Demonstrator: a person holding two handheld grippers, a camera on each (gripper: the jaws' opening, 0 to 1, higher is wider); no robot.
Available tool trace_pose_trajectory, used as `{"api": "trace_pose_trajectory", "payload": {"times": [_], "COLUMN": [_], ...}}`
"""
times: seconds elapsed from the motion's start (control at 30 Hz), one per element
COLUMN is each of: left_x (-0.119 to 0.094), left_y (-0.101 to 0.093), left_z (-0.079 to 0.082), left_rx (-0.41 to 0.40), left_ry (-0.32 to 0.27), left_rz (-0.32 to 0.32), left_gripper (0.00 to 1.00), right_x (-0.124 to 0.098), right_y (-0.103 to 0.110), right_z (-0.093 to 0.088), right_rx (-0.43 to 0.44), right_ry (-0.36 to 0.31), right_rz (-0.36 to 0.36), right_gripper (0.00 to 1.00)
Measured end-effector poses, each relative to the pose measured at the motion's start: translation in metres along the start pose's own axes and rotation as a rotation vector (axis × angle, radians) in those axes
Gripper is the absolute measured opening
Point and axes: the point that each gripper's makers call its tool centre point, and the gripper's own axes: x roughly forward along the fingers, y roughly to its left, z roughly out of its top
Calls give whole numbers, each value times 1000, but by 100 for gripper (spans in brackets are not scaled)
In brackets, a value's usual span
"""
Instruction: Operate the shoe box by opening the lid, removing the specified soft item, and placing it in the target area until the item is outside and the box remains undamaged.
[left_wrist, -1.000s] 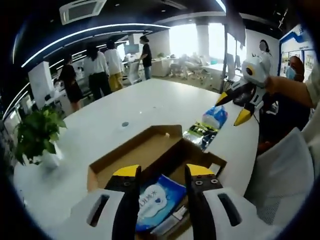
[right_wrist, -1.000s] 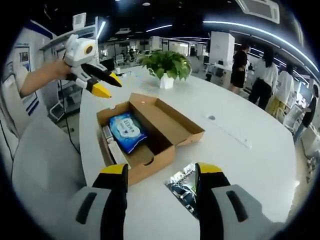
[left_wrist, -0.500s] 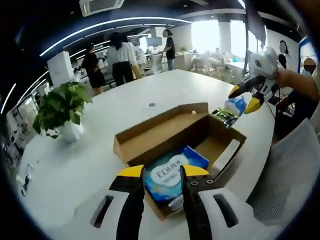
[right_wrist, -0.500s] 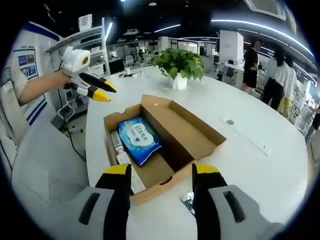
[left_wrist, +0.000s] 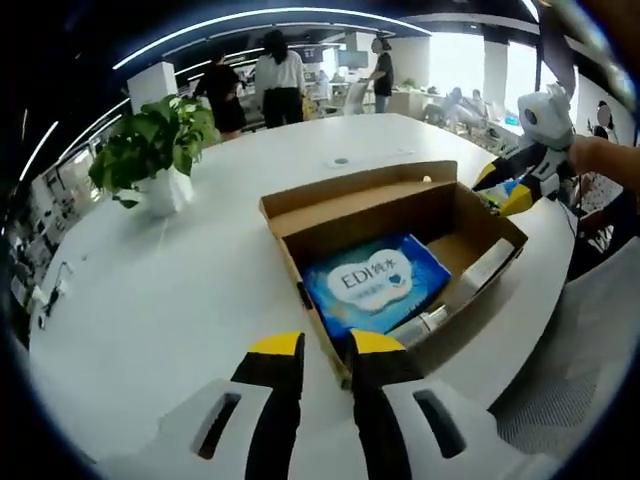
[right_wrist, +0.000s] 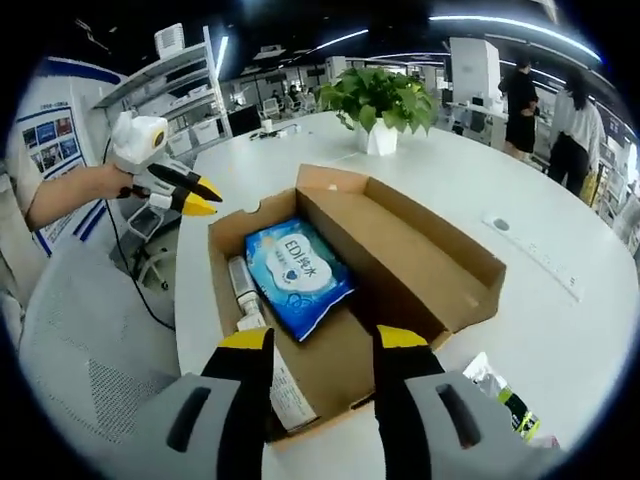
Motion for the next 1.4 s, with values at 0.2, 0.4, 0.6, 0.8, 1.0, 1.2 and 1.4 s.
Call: {"api": "trace_pose_trajectory", "payload": {"times": [0.2, 0.4, 0.6, 0.8, 1.0, 1.2, 1.4], "left_x": [6, 8, 10, 11, 10, 10, 10], "left_y": [1, -2, -6, -8, -7, -7, -7], "left_z": [-15, -12, -13, -16, -16, -16, -15], "left_rx": [-56, -115, -150, -139, -153, -174, -181], "left_ry": [21, -6, -10, -1, -9, -22, -28], "left_rz": [7, -7, -20, -15, -14, -8, -4], "left_gripper": [11, 9, 4, 5, 5, 4, 4], "right_x": [23, 51, 72, 90, 98, 100, 110], "right_y": [-6, -10, -6, -5, -8, -13, -4], "right_z": [-2, -1, -2, -10, -18, -22, -25], "right_rx": [117, 155, 189, 217, 222, 305, 346], "right_ry": [23, 42, 72, 104, 127, 133, 129], "right_rz": [-24, -35, -12, -20, -40, -60, -49], "right_gripper": [29, 26, 23, 18, 15, 13, 7]}}
